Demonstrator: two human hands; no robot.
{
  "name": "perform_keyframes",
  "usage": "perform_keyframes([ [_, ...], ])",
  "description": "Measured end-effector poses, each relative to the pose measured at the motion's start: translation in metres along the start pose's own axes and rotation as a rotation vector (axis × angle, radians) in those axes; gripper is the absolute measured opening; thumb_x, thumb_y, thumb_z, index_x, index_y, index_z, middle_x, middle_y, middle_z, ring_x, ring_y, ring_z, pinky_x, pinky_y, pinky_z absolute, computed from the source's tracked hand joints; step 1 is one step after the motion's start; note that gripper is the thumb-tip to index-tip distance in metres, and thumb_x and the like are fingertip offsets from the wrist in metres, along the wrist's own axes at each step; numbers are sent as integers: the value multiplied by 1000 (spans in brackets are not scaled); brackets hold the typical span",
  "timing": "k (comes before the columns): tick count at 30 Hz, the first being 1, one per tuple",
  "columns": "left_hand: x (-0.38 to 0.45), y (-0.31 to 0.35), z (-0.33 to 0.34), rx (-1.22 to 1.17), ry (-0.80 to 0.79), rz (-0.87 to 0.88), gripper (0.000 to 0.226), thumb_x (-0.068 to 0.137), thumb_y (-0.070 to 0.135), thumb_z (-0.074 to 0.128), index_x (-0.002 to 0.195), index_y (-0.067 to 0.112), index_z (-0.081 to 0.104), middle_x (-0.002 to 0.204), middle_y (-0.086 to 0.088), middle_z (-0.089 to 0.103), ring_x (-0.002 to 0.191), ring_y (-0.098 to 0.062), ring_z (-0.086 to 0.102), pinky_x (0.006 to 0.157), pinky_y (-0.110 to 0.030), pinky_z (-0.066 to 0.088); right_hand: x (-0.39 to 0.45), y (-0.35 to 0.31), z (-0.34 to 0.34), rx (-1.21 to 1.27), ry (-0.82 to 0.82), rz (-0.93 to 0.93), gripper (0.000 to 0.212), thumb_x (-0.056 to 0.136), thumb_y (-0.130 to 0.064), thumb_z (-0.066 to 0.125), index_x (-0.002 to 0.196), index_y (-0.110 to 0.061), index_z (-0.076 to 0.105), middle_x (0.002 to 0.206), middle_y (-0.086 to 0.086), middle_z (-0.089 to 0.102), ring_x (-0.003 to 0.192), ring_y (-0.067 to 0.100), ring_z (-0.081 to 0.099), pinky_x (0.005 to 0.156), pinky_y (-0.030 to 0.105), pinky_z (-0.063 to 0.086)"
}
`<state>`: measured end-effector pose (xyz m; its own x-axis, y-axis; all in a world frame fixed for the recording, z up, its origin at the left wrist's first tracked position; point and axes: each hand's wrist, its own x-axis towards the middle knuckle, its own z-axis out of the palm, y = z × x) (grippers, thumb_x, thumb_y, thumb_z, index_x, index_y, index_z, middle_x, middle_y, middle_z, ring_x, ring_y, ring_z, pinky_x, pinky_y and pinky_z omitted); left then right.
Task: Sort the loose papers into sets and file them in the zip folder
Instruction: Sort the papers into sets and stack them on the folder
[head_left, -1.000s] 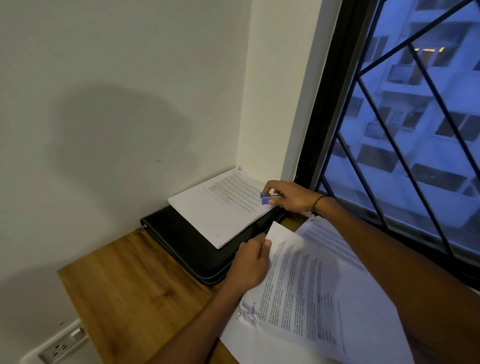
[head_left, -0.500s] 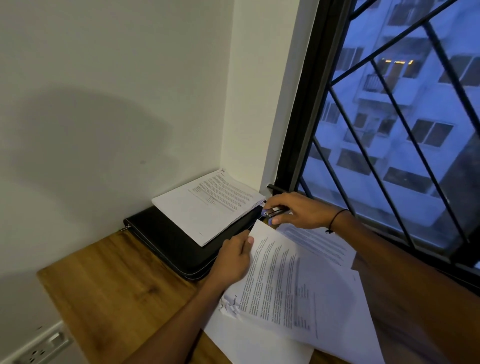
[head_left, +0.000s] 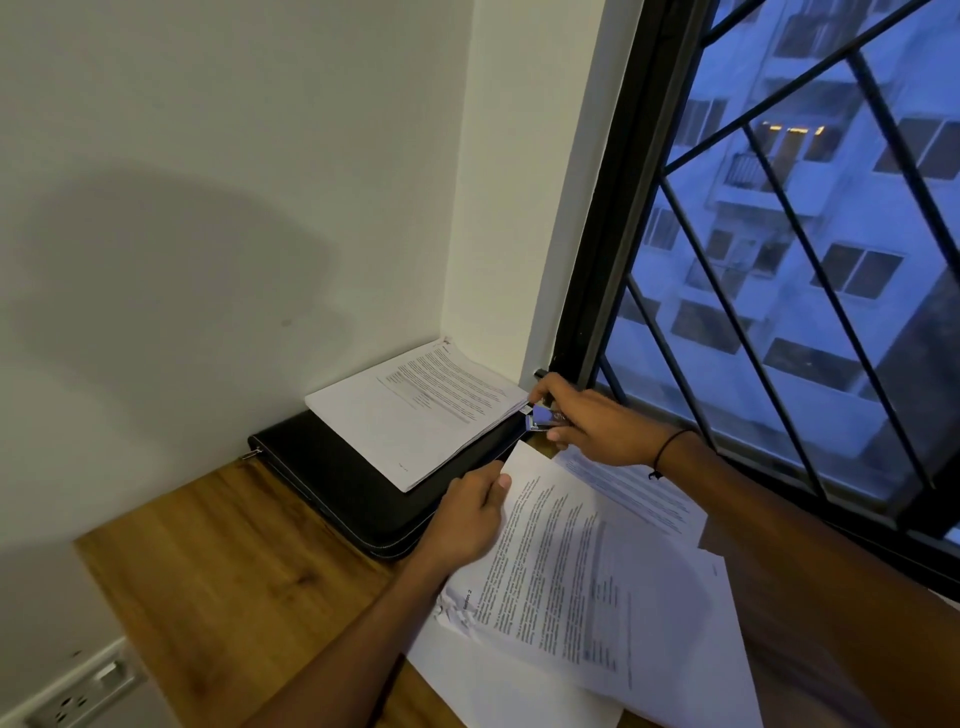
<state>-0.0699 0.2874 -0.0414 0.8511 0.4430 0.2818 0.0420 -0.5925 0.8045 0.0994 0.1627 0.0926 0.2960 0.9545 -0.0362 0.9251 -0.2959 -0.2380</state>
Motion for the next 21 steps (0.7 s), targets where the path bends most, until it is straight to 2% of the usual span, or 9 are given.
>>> perform_keyframes([
  [2,0,0,-1,-7,6,4,30,109,33,41,85,20,54,80,7,63,76,-8,60,63,-24,38,1,1,0,7,-35,0,30,96,-57,49,121,-43,43,103,-8,66,96,13,66,87,37,56],
  [4,0,2,-1,-4,8,18,30,109,30,42,80,26,50,74,10,59,70,-2,58,58,-16,34,3,0,-1,-54,-79,-15,38,92,-69,36,110,-40,50,100,-12,64,97,10,62,96,42,49],
  [6,-1,5,-2,6,9,31,32,109,28,43,78,29,47,70,12,56,66,3,56,54,-12,33,5,-1,2,-118,-100,-14,31,98,-62,34,103,-37,53,97,-13,62,98,8,58,104,48,37],
  [8,-1,5,-2,11,0,29,27,109,29,43,84,26,51,71,12,57,65,2,57,54,-11,35,6,-1,2,-165,-112,-18,25,101,-55,38,101,-35,53,95,-11,61,97,9,53,105,49,31],
  [13,-3,8,-2,21,-4,48,24,109,29,42,87,30,51,70,13,55,65,5,56,53,-10,34,5,-11,-3,-152,-112,-101,24,103,-46,51,117,-28,57,104,-8,62,101,9,52,99,36,26],
  [17,-4,13,-4,46,-14,51,27,110,30,41,84,34,47,69,15,54,64,8,56,54,-9,36,7,-12,-5,-156,-109,-127,24,101,-46,56,116,-28,61,106,-8,63,105,10,52,100,37,27],
  [19,-4,13,-4,60,-9,54,31,110,30,42,79,36,44,69,16,52,64,3,55,54,-10,33,7,-12,-5,-155,-108,-129,22,100,-44,58,115,-29,62,103,-11,61,105,8,51,99,35,24],
  [21,-4,11,-3,70,-16,54,27,110,32,41,84,37,46,72,16,54,68,-3,55,58,-14,31,6,-15,-6,-156,-103,-133,22,99,-43,60,114,-27,63,103,-10,61,106,8,50,98,33,20],
])
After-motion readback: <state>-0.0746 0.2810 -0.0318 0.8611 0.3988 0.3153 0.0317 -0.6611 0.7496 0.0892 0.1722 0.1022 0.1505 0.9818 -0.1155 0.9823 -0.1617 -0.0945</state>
